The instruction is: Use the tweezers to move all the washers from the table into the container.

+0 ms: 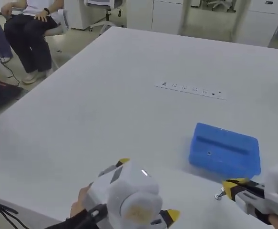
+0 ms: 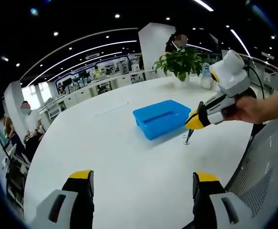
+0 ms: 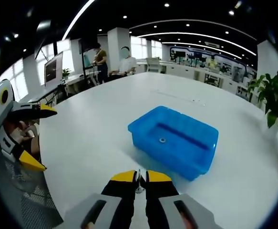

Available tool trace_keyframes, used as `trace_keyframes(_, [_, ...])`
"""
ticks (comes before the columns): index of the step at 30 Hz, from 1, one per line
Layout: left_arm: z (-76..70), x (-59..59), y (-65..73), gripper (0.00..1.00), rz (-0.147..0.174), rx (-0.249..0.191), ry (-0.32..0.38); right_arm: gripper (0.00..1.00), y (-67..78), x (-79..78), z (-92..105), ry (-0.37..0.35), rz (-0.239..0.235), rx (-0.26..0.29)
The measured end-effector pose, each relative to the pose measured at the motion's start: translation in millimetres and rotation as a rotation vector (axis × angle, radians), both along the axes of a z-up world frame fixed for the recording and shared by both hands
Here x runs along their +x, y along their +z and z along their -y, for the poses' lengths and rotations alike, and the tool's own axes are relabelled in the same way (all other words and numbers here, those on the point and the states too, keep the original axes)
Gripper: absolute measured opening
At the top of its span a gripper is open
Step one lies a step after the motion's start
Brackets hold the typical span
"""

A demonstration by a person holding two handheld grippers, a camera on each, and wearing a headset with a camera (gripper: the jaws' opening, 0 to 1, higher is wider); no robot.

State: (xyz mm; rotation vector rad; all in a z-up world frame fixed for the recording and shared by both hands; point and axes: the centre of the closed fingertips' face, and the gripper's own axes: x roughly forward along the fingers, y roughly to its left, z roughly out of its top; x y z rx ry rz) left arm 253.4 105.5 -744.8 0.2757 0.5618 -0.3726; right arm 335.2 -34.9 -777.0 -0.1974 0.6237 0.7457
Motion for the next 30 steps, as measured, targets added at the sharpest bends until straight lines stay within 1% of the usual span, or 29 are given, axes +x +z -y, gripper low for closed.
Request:
trace_keyframes(1, [-0.1,0.0,0.0,0.87,0.0,0.0,0.001,0.04,-0.8,-0.7,0.1,0.0,-0.01,-0.006])
trace_keyframes(2, [-0.3,0.1,0.0,0.87,0.0,-0.001,0.001,0.04,-0.5,-0.1,-1.2,0.001,-0.008,-0.007])
trace_keyframes(5, [-0.3,0.0,-0.3,0.87,-0.003,-0.003,0.002,0.04,0.6,0.2,-4.5,0.008,0.012,-0.014])
trace_keyframes(7, [-0.5,-0.1,-0.6,0.87,-0.003,0.002,0.001,0.03,1.2,-0.7,-5.9,0.01,0.016,-0.013])
trace_keyframes(11, [-0.9,0.0,-0.5,0.88,-0.003,0.002,0.005,0.03,1.9,-2.2,-6.1,-0.003,0.039,-0.014])
trace_keyframes(14, [-0.8,-0.2,-0.1,0.88,-0.004,-0.002,0.005,0.02,2.9,-0.5,-7.3,-0.01,0.025,-0.009])
trace_keyframes(17, [-0.7,-0.8,-0.6,0.87,-0.006,0.006,0.002,0.02,3.7,-1.1,-7.9,-0.002,0.025,-0.013])
trace_keyframes(20, [-1.1,-0.6,-0.3,0.87,-0.004,0.009,0.003,0.02,11.2,-1.1,-9.8,-0.007,0.02,0.013])
trace_keyframes(22, [-1.5,-0.5,-0.2,0.87,-0.005,0.008,0.005,0.02,16.6,0.6,-9.9,-0.008,0.027,0.018])
trace_keyframes(26, [-1.1,-0.6,-0.1,0.88,-0.003,0.011,0.003,0.02,28.8,6.8,-9.5,-0.013,0.041,0.05])
trace_keyframes(30, [-1.4,-0.3,-0.2,0.88,-0.004,0.011,0.005,0.02,40.9,15.1,-10.0,-0.019,0.059,0.066])
